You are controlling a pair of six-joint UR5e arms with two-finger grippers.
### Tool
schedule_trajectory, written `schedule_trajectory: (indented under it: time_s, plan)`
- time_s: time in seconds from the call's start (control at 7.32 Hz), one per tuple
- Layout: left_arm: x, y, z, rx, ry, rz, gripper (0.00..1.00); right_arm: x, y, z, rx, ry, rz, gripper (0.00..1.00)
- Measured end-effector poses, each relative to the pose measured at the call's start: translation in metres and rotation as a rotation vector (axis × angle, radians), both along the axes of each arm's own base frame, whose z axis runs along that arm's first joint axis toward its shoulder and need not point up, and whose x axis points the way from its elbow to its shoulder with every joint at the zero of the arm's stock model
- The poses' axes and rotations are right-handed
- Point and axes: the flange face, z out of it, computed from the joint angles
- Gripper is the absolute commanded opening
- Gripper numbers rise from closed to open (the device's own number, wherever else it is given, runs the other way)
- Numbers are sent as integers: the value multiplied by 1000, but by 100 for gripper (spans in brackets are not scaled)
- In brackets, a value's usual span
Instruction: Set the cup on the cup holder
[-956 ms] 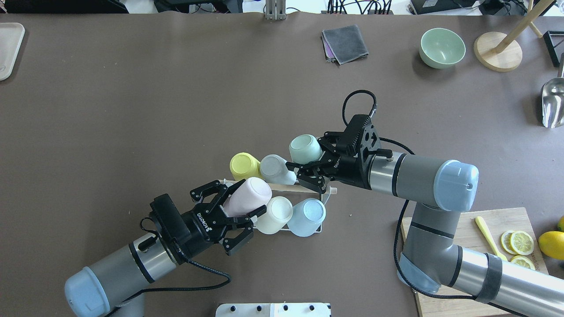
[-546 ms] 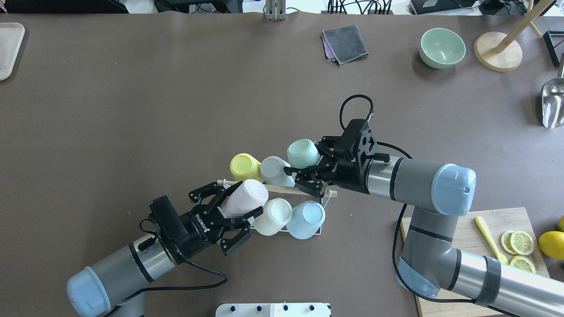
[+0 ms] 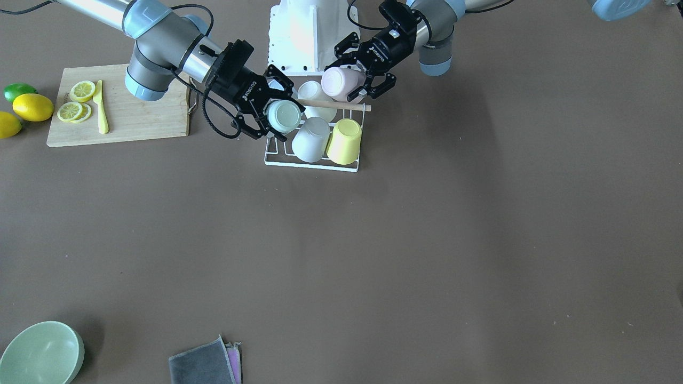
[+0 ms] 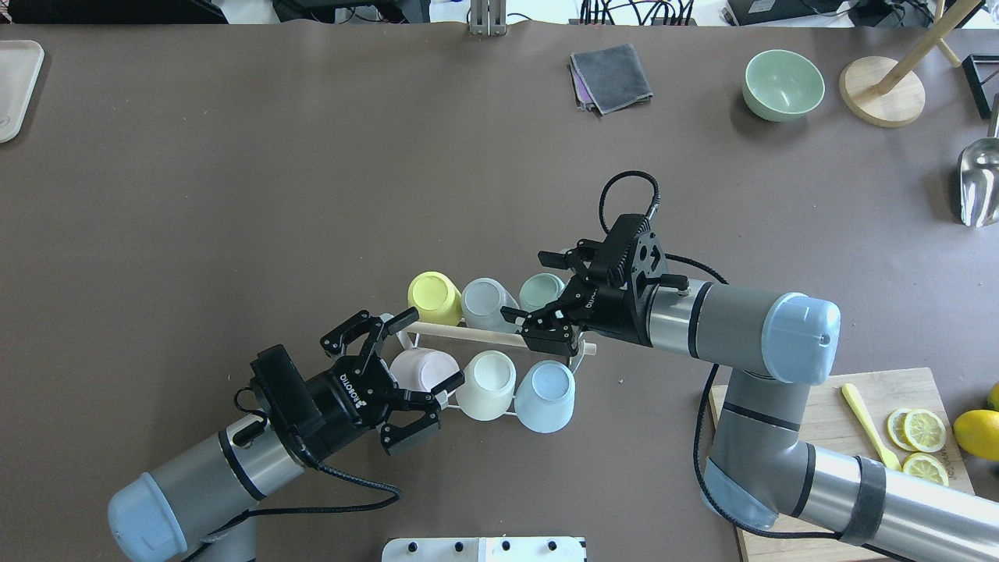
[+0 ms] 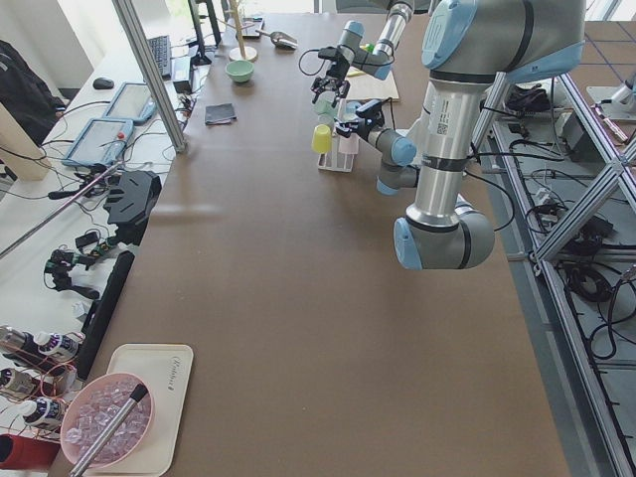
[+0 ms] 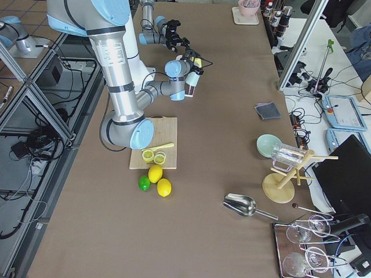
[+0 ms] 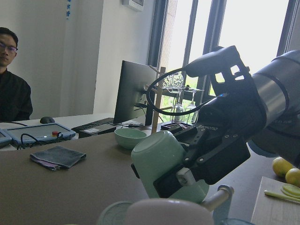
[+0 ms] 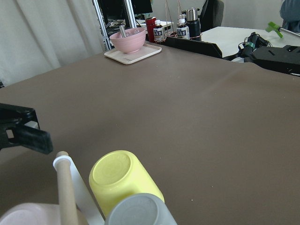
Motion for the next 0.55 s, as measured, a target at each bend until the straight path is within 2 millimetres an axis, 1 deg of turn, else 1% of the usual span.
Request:
schedule_trajectory:
  time_s: [0.27, 0.41, 0.55]
  plan:
    - [-11, -3, -11, 5, 17, -8, 98, -1, 0, 0, -1, 1, -1, 100]
    - [-22, -11, -23, 13, 5, -18, 98, -1, 1, 1, -1, 2, -2, 100]
    - [-33, -25, -38, 27, -40, -24, 98, -1, 1, 1, -1, 2, -4, 100]
